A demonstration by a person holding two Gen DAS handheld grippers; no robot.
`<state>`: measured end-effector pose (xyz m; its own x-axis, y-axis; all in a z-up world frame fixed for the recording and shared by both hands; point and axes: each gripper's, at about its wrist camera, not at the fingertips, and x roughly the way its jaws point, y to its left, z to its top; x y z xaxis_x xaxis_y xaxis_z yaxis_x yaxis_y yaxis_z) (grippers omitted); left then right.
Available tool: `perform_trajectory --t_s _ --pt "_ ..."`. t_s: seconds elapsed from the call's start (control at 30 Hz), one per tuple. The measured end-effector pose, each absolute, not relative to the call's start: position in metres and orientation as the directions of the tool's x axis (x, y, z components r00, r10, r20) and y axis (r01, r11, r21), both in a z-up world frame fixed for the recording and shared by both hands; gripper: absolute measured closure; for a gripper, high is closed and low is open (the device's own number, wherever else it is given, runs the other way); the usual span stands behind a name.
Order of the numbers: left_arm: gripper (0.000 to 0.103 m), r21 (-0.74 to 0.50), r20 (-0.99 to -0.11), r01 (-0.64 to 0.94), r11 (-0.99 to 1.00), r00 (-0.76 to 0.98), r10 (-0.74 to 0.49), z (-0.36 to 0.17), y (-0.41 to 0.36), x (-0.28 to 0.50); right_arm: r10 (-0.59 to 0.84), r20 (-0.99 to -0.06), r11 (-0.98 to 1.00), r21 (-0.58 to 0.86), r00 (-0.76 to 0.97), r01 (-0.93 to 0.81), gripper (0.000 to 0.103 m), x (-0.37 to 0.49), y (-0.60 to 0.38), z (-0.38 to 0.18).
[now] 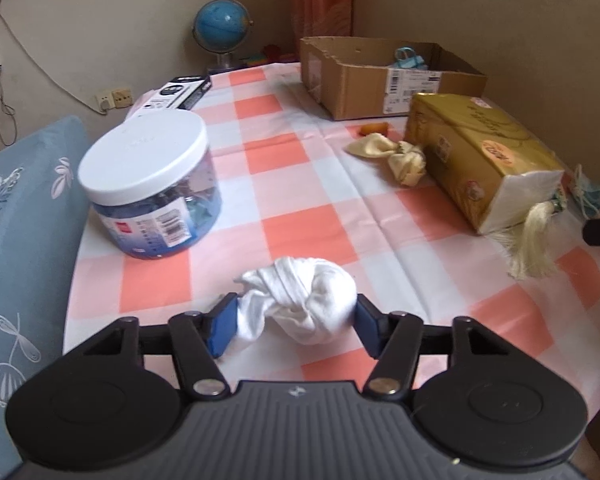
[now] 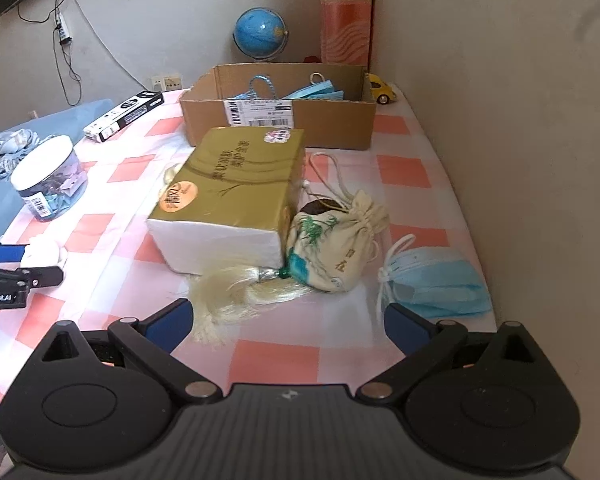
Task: Organize soft objects
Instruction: 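Grasp the second blue face mask with the right gripper while the left gripper holds the sock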
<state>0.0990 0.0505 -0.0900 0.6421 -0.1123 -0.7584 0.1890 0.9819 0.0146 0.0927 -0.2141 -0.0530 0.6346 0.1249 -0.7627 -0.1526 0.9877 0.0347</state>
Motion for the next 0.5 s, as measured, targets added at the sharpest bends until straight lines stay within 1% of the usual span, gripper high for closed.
perform_trajectory --t_s 0.33,0.5 --pt "0.043 0.008 -0.763 0.214 0.977 0.633 -0.132 -0.089 0.039 0.104 0.021 -0.729 0.996 -0.044 0.685 -0.077 0.001 0.108 -0.243 -0.058" --pt "0.043 0.005 -0.767 0.214 0.977 0.628 -0.134 -0.091 0.038 0.106 0.030 -0.741 0.996 -0.032 0.670 -0.080 0.001 0.124 -0.257 -0.071"
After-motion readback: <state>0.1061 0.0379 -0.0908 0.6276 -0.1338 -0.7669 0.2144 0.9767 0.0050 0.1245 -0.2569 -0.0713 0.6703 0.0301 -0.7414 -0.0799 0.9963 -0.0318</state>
